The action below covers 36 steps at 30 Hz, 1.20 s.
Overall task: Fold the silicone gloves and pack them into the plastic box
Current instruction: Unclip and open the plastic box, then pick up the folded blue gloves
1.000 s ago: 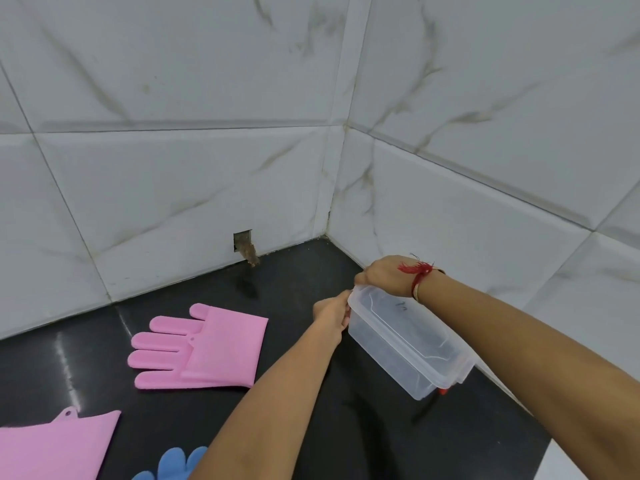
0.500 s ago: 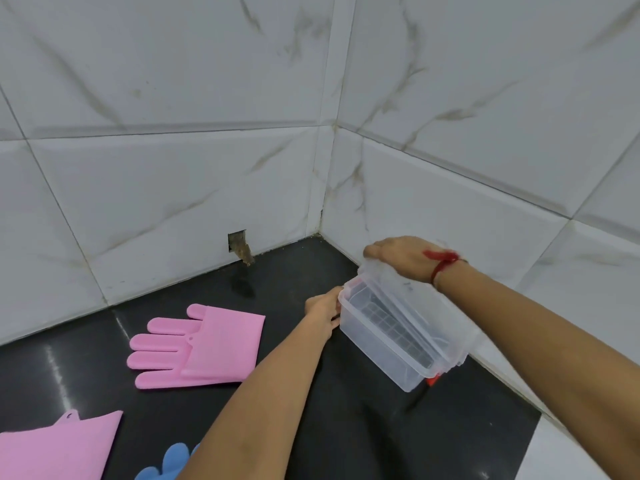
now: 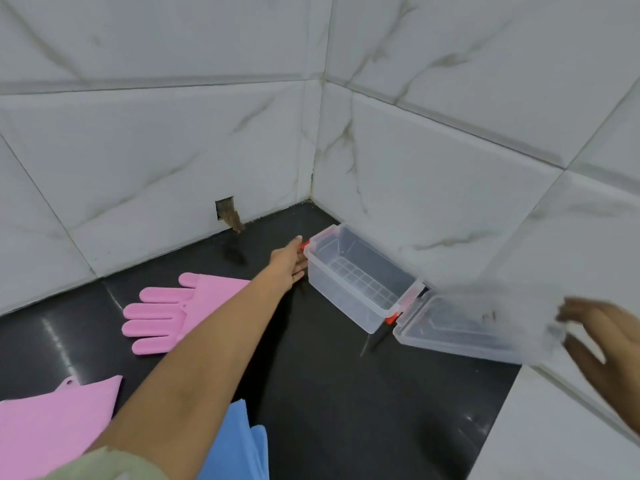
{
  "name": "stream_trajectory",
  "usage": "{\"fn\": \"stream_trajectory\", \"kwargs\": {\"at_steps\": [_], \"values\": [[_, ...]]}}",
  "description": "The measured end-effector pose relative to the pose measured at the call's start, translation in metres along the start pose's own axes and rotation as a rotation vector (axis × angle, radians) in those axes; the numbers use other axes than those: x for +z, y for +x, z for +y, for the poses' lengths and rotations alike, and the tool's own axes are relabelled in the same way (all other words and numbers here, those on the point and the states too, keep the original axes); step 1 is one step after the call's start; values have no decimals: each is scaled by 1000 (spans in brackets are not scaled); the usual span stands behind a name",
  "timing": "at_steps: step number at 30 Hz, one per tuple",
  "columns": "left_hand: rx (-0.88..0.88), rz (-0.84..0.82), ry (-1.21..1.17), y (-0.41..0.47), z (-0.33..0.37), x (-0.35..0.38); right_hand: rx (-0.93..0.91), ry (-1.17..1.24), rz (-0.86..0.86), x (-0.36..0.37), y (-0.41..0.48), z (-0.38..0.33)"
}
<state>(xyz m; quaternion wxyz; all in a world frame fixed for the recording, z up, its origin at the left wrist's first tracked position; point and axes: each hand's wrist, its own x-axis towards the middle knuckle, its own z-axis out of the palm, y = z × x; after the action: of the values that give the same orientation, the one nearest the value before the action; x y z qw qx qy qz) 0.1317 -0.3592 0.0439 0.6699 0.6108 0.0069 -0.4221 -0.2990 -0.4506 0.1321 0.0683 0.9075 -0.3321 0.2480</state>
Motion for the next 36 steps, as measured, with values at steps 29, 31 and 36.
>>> {"fn": "stream_trajectory", "kwargs": {"at_steps": [29, 31, 36], "values": [[1067, -14, 1639, -275, -120, -212, 232, 843, -174, 55, -98, -178], [1015, 7, 1846, -274, -130, -218, 256, 1047, -300, 57, -98, -213], [946, 85, 1943, -261, -134, -211, 510, 1473, -793, 67, -101, -273]]}}
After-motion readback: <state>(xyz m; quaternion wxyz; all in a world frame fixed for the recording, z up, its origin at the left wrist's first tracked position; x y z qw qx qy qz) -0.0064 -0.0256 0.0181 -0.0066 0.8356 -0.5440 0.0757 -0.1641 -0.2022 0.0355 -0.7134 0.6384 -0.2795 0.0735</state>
